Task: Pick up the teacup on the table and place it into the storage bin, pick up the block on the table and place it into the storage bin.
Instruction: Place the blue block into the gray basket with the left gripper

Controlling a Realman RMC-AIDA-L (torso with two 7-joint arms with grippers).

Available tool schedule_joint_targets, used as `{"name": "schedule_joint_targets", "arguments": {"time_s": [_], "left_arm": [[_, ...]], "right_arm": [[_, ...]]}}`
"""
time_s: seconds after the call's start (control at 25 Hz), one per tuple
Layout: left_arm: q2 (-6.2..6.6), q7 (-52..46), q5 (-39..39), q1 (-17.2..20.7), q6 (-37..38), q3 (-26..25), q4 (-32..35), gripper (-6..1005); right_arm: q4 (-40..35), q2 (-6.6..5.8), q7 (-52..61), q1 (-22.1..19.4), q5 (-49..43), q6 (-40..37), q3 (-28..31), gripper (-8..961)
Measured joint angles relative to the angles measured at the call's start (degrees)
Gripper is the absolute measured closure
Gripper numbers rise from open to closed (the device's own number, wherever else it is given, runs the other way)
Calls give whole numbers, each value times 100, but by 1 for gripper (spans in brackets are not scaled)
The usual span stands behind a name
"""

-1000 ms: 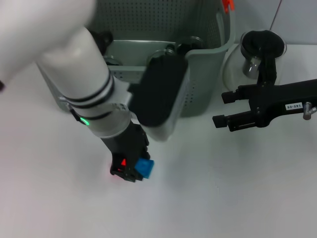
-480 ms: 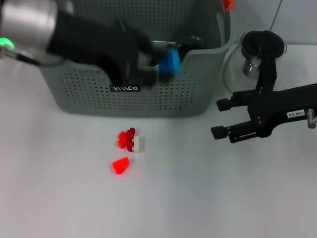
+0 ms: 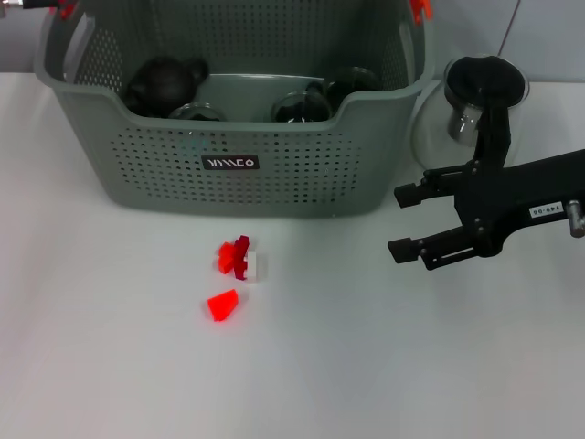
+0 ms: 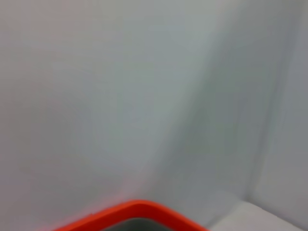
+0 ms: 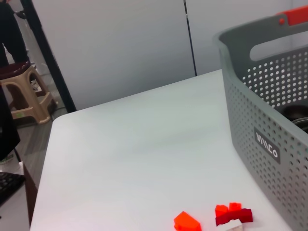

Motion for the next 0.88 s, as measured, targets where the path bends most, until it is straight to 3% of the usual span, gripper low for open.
{"name": "schedule_joint_targets", "arguments": {"time_s": [0.28, 0.52, 0.88], "left_arm": [[67, -304, 277, -20, -971, 12, -522, 526], [84, -613, 792, -127, -815, 67, -554, 518], [46, -600, 875, -89, -722, 211, -502, 506]], "right_arm": [[0, -26, -15, -30, -4, -43, -19, 75], [0, -43, -16, -13, -11, -79, -18, 76], [0, -43, 13, 29, -12, -79, -18, 75]]}}
